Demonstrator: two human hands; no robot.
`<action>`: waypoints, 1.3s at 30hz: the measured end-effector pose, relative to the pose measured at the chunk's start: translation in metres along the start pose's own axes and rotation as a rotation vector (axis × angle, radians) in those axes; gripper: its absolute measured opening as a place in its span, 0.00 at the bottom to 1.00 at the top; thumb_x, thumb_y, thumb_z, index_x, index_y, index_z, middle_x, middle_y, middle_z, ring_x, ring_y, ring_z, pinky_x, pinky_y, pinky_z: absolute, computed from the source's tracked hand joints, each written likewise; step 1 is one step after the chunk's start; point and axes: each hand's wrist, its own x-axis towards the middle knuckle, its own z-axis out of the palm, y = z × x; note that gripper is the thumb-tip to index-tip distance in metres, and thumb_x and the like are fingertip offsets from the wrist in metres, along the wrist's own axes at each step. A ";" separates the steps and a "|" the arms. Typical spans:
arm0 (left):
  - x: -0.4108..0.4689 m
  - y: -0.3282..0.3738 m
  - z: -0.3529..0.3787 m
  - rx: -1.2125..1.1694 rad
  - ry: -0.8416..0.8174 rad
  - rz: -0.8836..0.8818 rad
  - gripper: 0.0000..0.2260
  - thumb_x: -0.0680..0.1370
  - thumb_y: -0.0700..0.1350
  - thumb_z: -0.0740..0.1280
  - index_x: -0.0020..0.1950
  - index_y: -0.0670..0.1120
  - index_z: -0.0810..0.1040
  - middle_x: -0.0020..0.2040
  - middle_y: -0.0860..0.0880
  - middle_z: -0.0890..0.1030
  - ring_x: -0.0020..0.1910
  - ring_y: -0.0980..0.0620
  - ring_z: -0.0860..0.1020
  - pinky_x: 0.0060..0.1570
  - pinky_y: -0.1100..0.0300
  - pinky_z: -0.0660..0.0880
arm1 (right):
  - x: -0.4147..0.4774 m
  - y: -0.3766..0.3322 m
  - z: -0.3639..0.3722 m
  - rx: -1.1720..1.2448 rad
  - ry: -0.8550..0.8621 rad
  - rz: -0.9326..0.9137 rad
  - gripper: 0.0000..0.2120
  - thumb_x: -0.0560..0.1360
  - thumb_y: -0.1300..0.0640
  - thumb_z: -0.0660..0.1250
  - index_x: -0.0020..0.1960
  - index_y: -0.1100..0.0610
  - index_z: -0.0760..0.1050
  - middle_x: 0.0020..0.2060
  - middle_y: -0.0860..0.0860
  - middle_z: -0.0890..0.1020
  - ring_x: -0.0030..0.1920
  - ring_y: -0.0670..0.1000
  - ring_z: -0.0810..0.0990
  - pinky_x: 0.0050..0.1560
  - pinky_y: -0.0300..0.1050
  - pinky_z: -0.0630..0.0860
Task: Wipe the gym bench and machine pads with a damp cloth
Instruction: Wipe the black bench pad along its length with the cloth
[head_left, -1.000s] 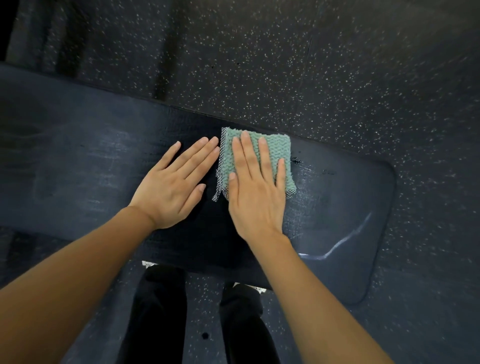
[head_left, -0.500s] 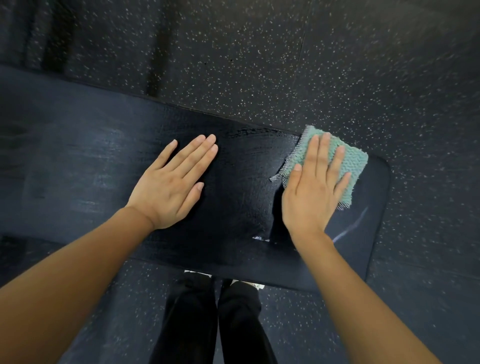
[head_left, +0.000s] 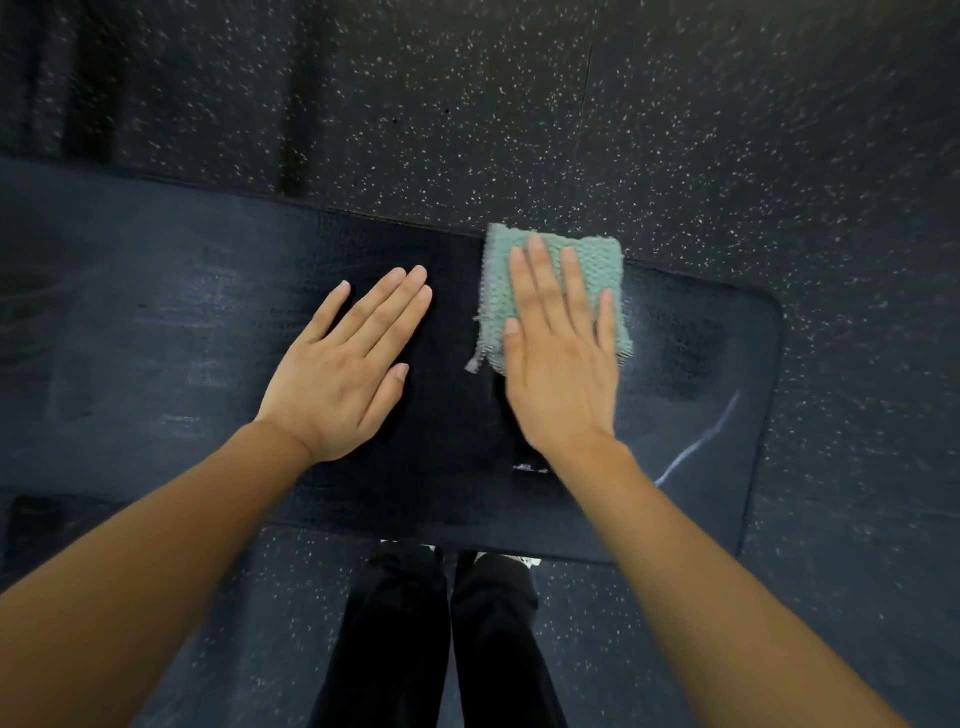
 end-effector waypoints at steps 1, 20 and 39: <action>0.000 0.000 0.000 -0.001 0.002 0.000 0.27 0.83 0.48 0.48 0.81 0.41 0.53 0.82 0.46 0.53 0.80 0.49 0.52 0.77 0.45 0.52 | -0.004 0.014 -0.003 0.000 -0.003 0.022 0.27 0.82 0.51 0.42 0.81 0.49 0.45 0.80 0.44 0.47 0.79 0.48 0.43 0.78 0.55 0.42; 0.000 0.001 0.002 0.003 0.014 0.004 0.27 0.83 0.48 0.47 0.81 0.42 0.52 0.82 0.47 0.52 0.80 0.50 0.51 0.78 0.47 0.50 | -0.060 -0.028 0.017 -0.003 -0.001 0.075 0.26 0.83 0.50 0.44 0.81 0.50 0.48 0.80 0.45 0.50 0.80 0.52 0.45 0.78 0.59 0.44; 0.000 -0.001 0.004 0.001 0.036 0.017 0.27 0.82 0.48 0.48 0.81 0.43 0.52 0.82 0.48 0.51 0.80 0.51 0.50 0.78 0.48 0.48 | -0.106 -0.054 0.031 0.040 0.041 0.284 0.26 0.83 0.50 0.43 0.81 0.51 0.49 0.80 0.47 0.51 0.80 0.55 0.47 0.77 0.60 0.43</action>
